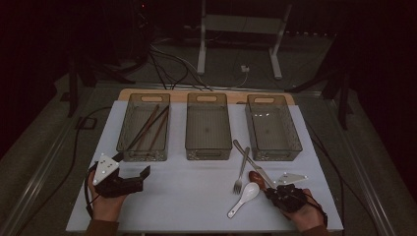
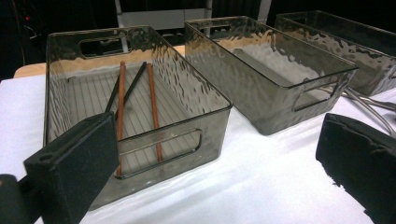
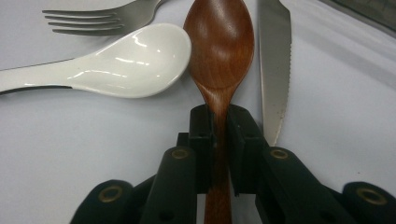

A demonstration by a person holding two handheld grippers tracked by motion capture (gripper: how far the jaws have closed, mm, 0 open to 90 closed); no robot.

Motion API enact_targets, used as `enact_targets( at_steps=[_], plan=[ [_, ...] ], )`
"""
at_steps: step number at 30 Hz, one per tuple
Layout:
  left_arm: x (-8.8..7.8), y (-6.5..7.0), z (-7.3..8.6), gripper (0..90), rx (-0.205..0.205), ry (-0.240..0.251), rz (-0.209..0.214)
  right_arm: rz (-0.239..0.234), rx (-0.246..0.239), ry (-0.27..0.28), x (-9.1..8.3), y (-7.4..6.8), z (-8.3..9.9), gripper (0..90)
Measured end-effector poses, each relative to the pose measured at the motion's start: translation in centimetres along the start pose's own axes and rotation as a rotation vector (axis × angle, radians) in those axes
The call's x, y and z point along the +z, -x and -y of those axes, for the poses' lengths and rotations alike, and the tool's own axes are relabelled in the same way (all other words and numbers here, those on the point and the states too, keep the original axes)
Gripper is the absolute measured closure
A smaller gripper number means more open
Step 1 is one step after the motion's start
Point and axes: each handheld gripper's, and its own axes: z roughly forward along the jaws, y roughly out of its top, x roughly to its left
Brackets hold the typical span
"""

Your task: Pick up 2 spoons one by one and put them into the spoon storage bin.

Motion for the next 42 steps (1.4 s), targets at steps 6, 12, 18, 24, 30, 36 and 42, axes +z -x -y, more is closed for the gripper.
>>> enact_targets(
  at_steps=[6,12,18,24,30,36,42],
  plan=[
    [0.1,0.0,0.1,0.6,-0.003,-0.001,-0.001,-0.008,0.032,0.03,-0.3,0.4,0.3,83.1],
    [0.1,-0.1,0.1,0.6,-0.005,0.0,-0.002,-0.006,0.05,0.086,-1.2,0.5,0.1,83.1],
    [0.1,0.0,0.1,0.6,-0.004,-0.001,-0.002,0.013,0.056,0.12,-1.7,0.6,-0.1,83.1],
    [0.0,0.0,0.1,0.6,-0.003,-0.001,-0.004,0.017,0.059,0.143,-2.1,0.6,-0.4,83.1],
    [0.0,-0.1,0.2,0.6,-0.002,-0.005,-0.006,0.016,0.061,0.167,-2.2,0.5,-1.1,83.1],
    [-0.1,-0.1,0.2,0.6,-0.002,-0.005,-0.009,0.019,0.062,0.195,-2.4,0.3,-2.1,83.1],
    [-0.1,-0.1,0.2,0.6,0.0,-0.005,-0.012,0.02,0.065,0.224,-2.5,0.3,-3.1,83.1]
  ],
)
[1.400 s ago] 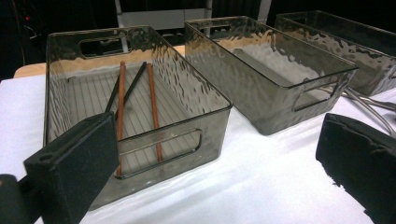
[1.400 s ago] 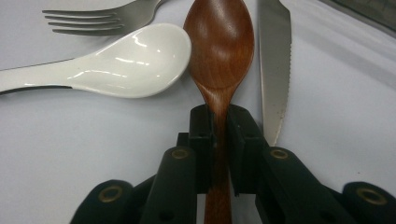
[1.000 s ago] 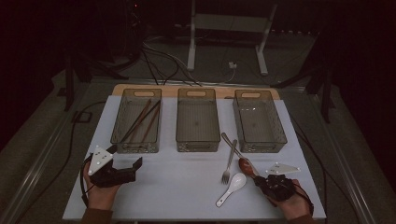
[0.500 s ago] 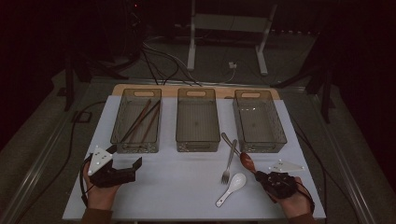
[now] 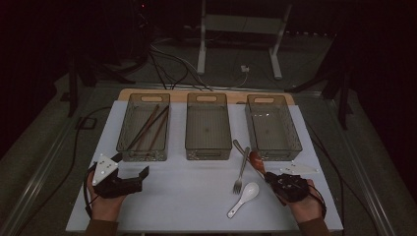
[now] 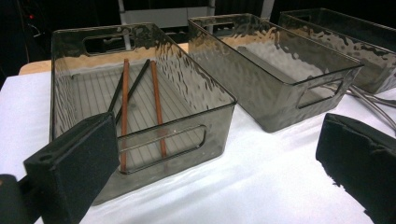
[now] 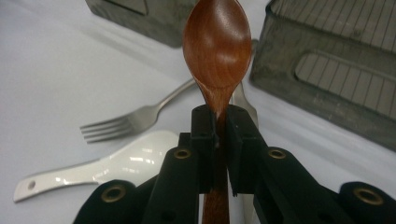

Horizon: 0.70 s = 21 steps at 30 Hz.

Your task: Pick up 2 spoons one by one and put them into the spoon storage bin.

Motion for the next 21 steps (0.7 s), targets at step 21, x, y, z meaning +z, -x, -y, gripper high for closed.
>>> enact_targets(
  at_steps=[21],
  plan=[
    [0.1,-0.1,0.1,0.6,-0.001,-0.004,-0.002,0.01,0.008,0.082,0.9,-0.3,-3.8,83.1]
  ],
)
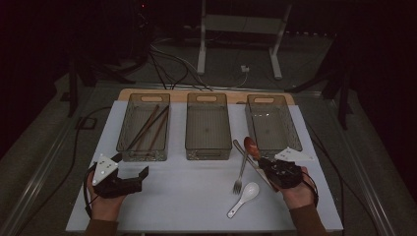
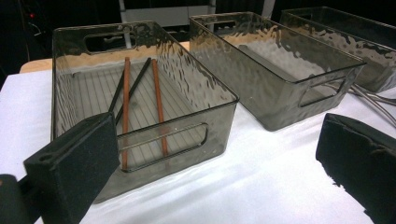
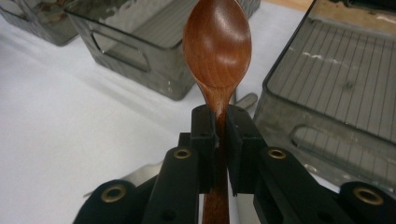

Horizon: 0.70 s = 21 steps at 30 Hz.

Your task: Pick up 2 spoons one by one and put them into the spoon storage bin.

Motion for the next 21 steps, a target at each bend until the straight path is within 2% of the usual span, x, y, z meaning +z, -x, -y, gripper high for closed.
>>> enact_targets(
  at_steps=[21],
  plan=[
    [0.1,-0.1,0.1,0.6,0.001,-0.007,-0.002,0.01,0.002,0.055,1.6,-0.6,-3.5,83.1]
  ],
)
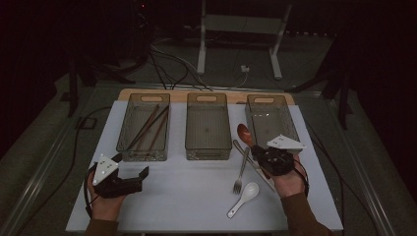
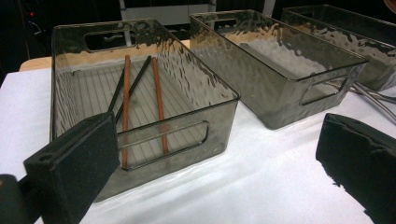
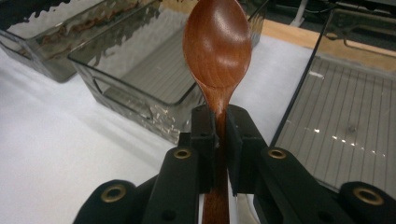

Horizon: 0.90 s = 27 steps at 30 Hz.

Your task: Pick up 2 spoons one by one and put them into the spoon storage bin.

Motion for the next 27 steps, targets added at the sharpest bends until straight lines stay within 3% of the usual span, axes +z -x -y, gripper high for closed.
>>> enact_targets(
  at_steps=[27],
  plan=[
    [0.0,-0.2,0.1,0.6,-0.004,0.002,-0.003,-0.008,0.018,0.026,3.2,-0.6,-3.1,83.1]
  ],
)
